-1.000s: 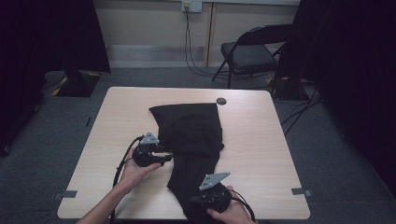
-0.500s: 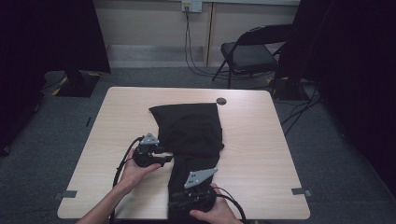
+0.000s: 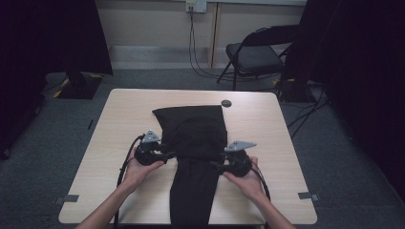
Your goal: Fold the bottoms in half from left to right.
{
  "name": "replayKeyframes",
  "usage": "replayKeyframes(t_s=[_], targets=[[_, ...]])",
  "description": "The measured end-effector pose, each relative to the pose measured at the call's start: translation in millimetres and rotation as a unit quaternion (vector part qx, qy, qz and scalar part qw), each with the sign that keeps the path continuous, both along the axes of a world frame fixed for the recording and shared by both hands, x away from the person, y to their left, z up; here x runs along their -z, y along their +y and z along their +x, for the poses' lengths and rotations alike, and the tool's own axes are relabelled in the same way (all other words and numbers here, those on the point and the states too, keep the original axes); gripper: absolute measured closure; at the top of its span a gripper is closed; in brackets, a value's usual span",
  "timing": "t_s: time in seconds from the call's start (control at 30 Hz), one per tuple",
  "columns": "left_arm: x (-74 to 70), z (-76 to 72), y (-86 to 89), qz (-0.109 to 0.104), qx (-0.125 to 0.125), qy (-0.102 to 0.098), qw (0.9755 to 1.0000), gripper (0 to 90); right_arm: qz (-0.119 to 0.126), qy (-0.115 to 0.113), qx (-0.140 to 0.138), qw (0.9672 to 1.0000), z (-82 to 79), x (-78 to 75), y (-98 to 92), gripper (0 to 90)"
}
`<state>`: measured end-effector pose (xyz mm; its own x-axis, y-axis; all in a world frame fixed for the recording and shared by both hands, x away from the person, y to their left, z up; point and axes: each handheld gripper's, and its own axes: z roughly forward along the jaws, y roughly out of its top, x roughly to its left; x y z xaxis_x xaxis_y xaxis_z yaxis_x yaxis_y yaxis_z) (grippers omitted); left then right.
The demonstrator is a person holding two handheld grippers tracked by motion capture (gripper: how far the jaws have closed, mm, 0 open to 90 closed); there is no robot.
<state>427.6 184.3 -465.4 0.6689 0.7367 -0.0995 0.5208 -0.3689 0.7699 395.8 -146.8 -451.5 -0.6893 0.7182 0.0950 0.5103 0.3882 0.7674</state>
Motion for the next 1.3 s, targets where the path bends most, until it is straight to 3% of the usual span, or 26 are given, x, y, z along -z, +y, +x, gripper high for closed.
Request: replayKeyframes(t_s=[0.1, 0.13, 0.17, 0.23, 0.27, 0.3, 0.33, 0.37, 0.4, 0.43, 0.47, 0.5, 0.53, 0.6, 0.7, 0.8, 0.87, 0.9, 0.97, 1.03, 1.1, 1.13, 1.17, 1.2, 1.23, 1.3], targets=[[-0.4, 12.0, 4.8, -0.016, -0.026, -0.016, 0.9994, 39.0, -0.002, -0.003, 0.025, 0.9997, 30.1, -0.7, -6.0, 33.5], [1.3, 19.9, 5.0, -0.013, -0.024, -0.002, 0.9996, 37.5, -0.007, -0.004, 0.031, 0.9995, 36.8, 0.3, -5.5, 31.3], [3.7, 24.5, 4.7, -0.009, -0.030, -0.003, 0.9995, 33.8, -0.008, 0.004, 0.036, 0.9993, 47.7, 2.7, -4.0, 28.9], [8.1, 30.9, 3.1, -0.029, -0.040, -0.004, 0.9988, 33.8, -0.002, 0.009, 0.042, 0.9991, 62.7, 8.0, 0.3, 29.0], [10.4, 33.9, 0.4, -0.034, -0.036, 0.008, 0.9988, 33.7, -0.001, 0.013, 0.043, 0.9990, 66.7, 10.1, 2.3, 29.0], [12.5, 36.1, -2.9, -0.029, -0.029, 0.014, 0.9991, 33.7, 0.004, 0.019, 0.041, 0.9990, 70.9, 13.2, 5.5, 29.7], [15.9, 39.0, -8.7, 0.000, -0.020, 0.014, 0.9997, 34.7, 0.006, 0.023, 0.040, 0.9989, 72.9, 15.7, 8.8, 31.7], [18.7, 41.4, -12.6, 0.013, -0.012, 0.018, 0.9997, 39.2, 0.000, 0.028, 0.035, 0.9990, 75.5, 20.6, 15.1, 36.2], [20.0, 43.4, -14.8, 0.006, 0.001, 0.023, 0.9997, 50.7, -0.013, 0.027, 0.037, 0.9989, 76.5, 24.4, 20.1, 43.5], [19.7, 43.7, -16.8, 0.000, -0.004, 0.016, 0.9999, 63.5, -0.019, 0.020, 0.039, 0.9989, 77.0, 26.7, 23.1, 52.4], [18.4, 44.8, -18.2, -0.013, -0.002, 0.020, 0.9997, 75.5, -0.007, 0.018, 0.045, 0.9988, 77.7, 26.7, 23.3, 64.5], [15.0, 46.4, -19.6, -0.008, 0.002, 0.016, 0.9998, 85.7, 0.012, 0.018, 0.051, 0.9985, 79.2, 24.2, 21.2, 70.4], [9.1, 47.2, -20.9, -0.004, -0.001, 0.003, 1.0000, 87.1, 0.029, 0.018, 0.053, 0.9980, 80.7, 20.0, 18.9, 73.4], [-14.1, 49.5, -21.0, -0.032, 0.002, -0.016, 0.9993, 87.6, 0.040, 0.007, 0.055, 0.9977, 82.6, 7.4, 15.4, 76.1], [-53.2, 47.1, -21.5, -0.056, 0.010, -0.053, 0.9970, 87.6, 0.055, -0.019, 0.050, 0.9970, 80.4, -23.3, 11.6, 76.4], [-95.0, 35.6, -21.3, -0.082, 0.026, -0.092, 0.9920, 87.6, 0.077, -0.058, 0.047, 0.9942, 72.7, -63.3, 4.8, 76.6], [-120.7, 22.4, -21.7, -0.099, 0.040, -0.118, 0.9873, 87.5, 0.097, -0.082, 0.043, 0.9909, 65.5, -89.7, -1.4, 76.8], [-128.0, 17.3, -21.7, -0.107, 0.044, -0.121, 0.9858, 87.5, 0.106, -0.096, 0.042, 0.9888, 59.9, -104.3, -5.0, 77.0], [-143.9, 0.9, -22.4, -0.117, 0.065, -0.137, 0.9815, 87.4, 0.117, -0.113, 0.037, 0.9859, 50.6, -121.5, -9.8, 77.2], [-151.7, -17.8, -22.5, -0.126, 0.087, -0.141, 0.9780, 87.2, 0.129, -0.127, 0.029, 0.9831, 36.8, -136.2, -14.1, 77.4], [-151.3, -35.3, -21.9, -0.125, 0.101, -0.137, 0.9775, 87.1, 0.133, -0.134, 0.014, 0.9819, 19.7, -143.5, -16.5, 77.4], [-145.4, -47.1, -19.9, -0.134, 0.112, -0.128, 0.9762, 87.1, 0.133, -0.134, 0.009, 0.9819, 13.3, -143.7, -16.8, 77.4], [-138.2, -54.9, -18.3, -0.133, 0.117, -0.117, 0.9773, 86.9, 0.131, -0.125, 0.002, 0.9835, 3.7, -140.3, -16.9, 77.4], [-131.3, -60.3, -17.1, -0.130, 0.114, -0.105, 0.9793, 86.9, 0.122, -0.118, -0.006, 0.9855, -4.1, -134.6, -16.4, 77.3], [-116.7, -67.2, -15.1, -0.131, 0.114, -0.080, 0.9816, 86.8, 0.113, -0.113, -0.012, 0.9871, -9.9, -128.5, -16.0, 77.2], [-88.4, -76.7, -14.4, -0.117, 0.109, -0.036, 0.9864, 86.8, 0.087, -0.079, -0.028, 0.9927, -26.1, -100.5, -14.7, 77.1]])
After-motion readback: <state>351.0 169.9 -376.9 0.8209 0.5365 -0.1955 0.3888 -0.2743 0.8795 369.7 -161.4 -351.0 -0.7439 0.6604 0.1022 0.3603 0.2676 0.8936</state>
